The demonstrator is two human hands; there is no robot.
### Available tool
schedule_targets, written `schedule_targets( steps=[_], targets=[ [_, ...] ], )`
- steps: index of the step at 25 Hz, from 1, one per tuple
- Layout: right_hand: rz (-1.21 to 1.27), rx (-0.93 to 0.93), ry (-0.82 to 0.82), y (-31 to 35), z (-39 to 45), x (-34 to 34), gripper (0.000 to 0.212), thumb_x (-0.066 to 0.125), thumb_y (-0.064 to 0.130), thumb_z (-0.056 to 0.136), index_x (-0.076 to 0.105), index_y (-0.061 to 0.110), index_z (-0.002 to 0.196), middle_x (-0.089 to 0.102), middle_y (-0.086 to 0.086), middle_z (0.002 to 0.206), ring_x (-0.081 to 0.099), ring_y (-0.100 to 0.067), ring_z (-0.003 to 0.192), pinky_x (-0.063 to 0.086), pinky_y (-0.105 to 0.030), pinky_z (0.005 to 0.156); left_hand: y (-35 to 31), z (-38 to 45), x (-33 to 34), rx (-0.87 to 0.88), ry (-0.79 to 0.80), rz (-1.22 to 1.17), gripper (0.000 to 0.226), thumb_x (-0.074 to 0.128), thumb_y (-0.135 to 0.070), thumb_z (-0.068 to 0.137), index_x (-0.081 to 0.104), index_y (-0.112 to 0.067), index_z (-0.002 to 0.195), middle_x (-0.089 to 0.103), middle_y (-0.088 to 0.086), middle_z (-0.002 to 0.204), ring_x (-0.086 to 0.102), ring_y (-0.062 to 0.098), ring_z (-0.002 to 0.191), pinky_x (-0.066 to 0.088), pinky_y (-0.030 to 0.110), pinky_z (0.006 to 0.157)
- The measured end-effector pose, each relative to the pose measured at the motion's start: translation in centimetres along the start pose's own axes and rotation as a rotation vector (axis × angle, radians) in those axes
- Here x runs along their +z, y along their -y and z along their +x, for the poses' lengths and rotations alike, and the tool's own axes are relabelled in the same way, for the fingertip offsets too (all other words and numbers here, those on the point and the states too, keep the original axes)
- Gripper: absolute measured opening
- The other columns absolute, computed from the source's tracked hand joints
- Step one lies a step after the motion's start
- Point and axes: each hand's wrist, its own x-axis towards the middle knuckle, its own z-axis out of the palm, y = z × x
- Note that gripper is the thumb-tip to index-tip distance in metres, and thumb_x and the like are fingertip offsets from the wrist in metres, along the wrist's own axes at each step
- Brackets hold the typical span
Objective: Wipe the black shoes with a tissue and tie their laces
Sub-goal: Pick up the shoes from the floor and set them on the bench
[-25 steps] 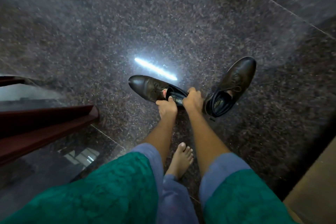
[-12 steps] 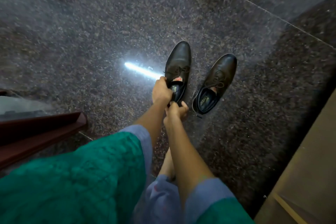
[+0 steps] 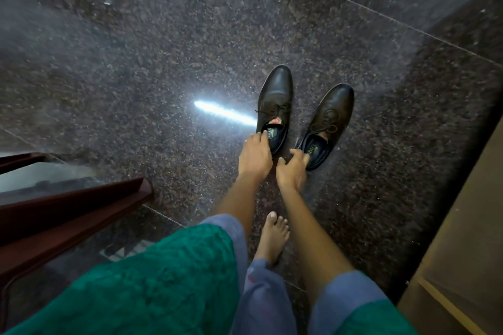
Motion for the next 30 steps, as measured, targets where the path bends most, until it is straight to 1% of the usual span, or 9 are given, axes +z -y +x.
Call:
schedule_targets(
  steps=[3, 5, 7, 10, 13, 17, 21, 25, 30],
  targets=[
    [-0.278, -0.059, -0.031, -1.5, 0.2, -2.6, 0.038, 0.051, 0.016, 0.093, 0.042, 0.01, 0.129, 0.039, -0.011, 0.136, 0.059, -0.037, 0.103, 0.046, -0.042, 0.078, -1.0, -1.0, 0.3, 0.24, 0.062, 0.234, 0.048, 0.034, -0.001, 0.095, 0.024, 0.001, 0.142, 0.041, 0.018, 0.141, 0.034, 0.03, 0.134, 0.032, 0.035, 0.108],
    [-0.422, -0.041, 0.001, -2.9, 1.3, -2.4, 0.043, 0.053, 0.015, 0.092, 0.038, 0.008, 0.131, 0.036, -0.011, 0.138, 0.058, -0.036, 0.106, 0.047, -0.041, 0.08, -0.8, -0.4, 1.5, 0.275, 0.079, 0.327, 0.049, 0.033, 0.004, 0.093, 0.024, 0.004, 0.141, 0.044, 0.021, 0.137, 0.039, 0.032, 0.13, 0.037, 0.036, 0.105],
    [-0.488, -0.029, 0.024, -4.1, 2.4, -1.3, 0.046, 0.055, 0.014, 0.091, 0.036, 0.008, 0.133, 0.035, -0.011, 0.14, 0.056, -0.035, 0.11, 0.047, -0.04, 0.082, -0.3, 0.4, 3.1, 0.259, 0.074, 0.374, 0.047, 0.033, 0.005, 0.093, 0.026, 0.006, 0.139, 0.047, 0.021, 0.133, 0.043, 0.032, 0.125, 0.039, 0.037, 0.101],
    [-0.39, -0.08, -0.005, -4.8, 3.5, 0.3, 0.043, 0.056, 0.013, 0.091, 0.041, 0.007, 0.131, 0.043, -0.013, 0.136, 0.055, -0.034, 0.113, 0.046, -0.041, 0.087, 0.7, 1.4, 4.3, 0.264, 0.044, 0.411, 0.039, 0.037, 0.004, 0.092, 0.039, 0.003, 0.131, 0.054, 0.018, 0.125, 0.049, 0.03, 0.117, 0.044, 0.035, 0.093],
    [-0.304, -0.108, -0.088, -5.2, 4.4, 0.4, 0.033, 0.055, 0.011, 0.092, 0.05, 0.006, 0.124, 0.052, -0.014, 0.129, 0.055, -0.033, 0.114, 0.046, -0.04, 0.09, 1.0, 2.3, 4.1, 0.344, 0.056, 0.449, 0.031, 0.04, 0.006, 0.088, 0.049, 0.001, 0.117, 0.058, 0.017, 0.117, 0.05, 0.031, 0.112, 0.041, 0.036, 0.09],
    [-0.3, -0.132, -0.125, -4.7, 3.3, -1.1, 0.026, 0.056, 0.015, 0.092, 0.057, 0.007, 0.117, 0.058, -0.013, 0.123, 0.058, -0.032, 0.111, 0.047, -0.039, 0.088, 1.0, 2.2, 2.5, 0.385, 0.075, 0.491, 0.026, 0.04, 0.006, 0.087, 0.053, -0.002, 0.108, 0.06, 0.017, 0.113, 0.049, 0.031, 0.111, 0.039, 0.037, 0.089],
    [-0.272, -0.143, -0.11, -3.6, -0.6, -3.2, 0.025, 0.059, 0.017, 0.09, 0.058, 0.007, 0.113, 0.062, -0.014, 0.119, 0.06, -0.03, 0.108, 0.047, -0.037, 0.085, -0.4, -0.4, -0.8, 0.438, 0.052, 0.52, 0.025, 0.041, 0.001, 0.089, 0.053, -0.004, 0.11, 0.059, 0.015, 0.114, 0.049, 0.03, 0.11, 0.039, 0.036, 0.088],
    [-0.227, -0.071, -0.05, -2.2, -5.9, -5.7, 0.025, 0.059, 0.02, 0.09, 0.056, 0.009, 0.112, 0.062, -0.012, 0.119, 0.06, -0.029, 0.109, 0.047, -0.036, 0.086, -2.1, -4.7, -4.0, 0.492, 0.078, 0.536, 0.024, 0.04, -0.002, 0.09, 0.055, -0.005, 0.108, 0.059, 0.013, 0.113, 0.05, 0.029, 0.109, 0.039, 0.037, 0.087],
    [-0.188, -0.008, -0.074, -1.8, -15.1, -10.8, 0.026, 0.057, 0.022, 0.091, 0.056, 0.01, 0.113, 0.063, -0.012, 0.117, 0.061, -0.029, 0.107, 0.047, -0.034, 0.082, -4.9, -12.5, -9.6, 0.596, 0.122, 0.555, 0.021, 0.043, -0.004, 0.09, 0.057, -0.007, 0.106, 0.06, 0.011, 0.11, 0.05, 0.028, 0.106, 0.039, 0.036, 0.085]
  ],
)
